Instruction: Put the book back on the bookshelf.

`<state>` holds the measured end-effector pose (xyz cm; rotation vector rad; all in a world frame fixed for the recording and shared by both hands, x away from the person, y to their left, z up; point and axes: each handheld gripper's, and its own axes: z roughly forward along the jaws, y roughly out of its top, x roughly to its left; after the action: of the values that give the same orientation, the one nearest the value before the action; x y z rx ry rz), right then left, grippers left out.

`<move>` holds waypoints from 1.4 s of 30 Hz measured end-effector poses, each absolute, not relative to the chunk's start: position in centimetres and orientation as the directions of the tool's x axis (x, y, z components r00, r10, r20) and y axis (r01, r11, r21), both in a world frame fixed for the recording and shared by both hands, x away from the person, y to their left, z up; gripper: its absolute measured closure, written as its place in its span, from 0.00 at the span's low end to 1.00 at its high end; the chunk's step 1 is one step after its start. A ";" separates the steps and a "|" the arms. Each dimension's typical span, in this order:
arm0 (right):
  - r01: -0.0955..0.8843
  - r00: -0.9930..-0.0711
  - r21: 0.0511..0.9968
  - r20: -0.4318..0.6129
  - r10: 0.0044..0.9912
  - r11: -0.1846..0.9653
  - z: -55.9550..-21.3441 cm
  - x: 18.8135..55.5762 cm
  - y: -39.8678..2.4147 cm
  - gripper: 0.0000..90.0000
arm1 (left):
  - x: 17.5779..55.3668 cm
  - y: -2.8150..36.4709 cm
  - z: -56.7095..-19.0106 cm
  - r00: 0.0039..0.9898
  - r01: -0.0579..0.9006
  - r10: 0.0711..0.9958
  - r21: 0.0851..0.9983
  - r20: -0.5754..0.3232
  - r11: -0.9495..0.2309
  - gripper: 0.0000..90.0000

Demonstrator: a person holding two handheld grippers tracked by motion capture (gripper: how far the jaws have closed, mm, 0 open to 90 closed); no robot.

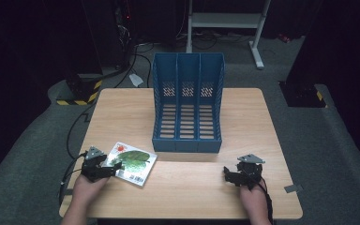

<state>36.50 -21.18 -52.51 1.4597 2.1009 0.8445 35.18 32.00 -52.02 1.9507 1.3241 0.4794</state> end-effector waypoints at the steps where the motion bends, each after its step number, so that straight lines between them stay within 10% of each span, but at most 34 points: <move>1: 0.667 -0.344 0.700 -0.016 0.939 0.257 -52.5 36.5 -21.2 0.10 | 35.0 32.0 -52.0 0.405 0.641 0.911 0.734 -0.079 -0.222 0.23; 42: 0.669 -0.340 0.699 -0.015 0.940 0.253 -52.5 36.4 -21.2 0.10 | 32.2 26.4 -51.9 0.477 0.644 0.871 0.721 -0.117 -0.256 0.27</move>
<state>36.44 -21.16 -52.50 1.4631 2.0976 0.8420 32.21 26.39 -51.90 1.9971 1.2522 0.3980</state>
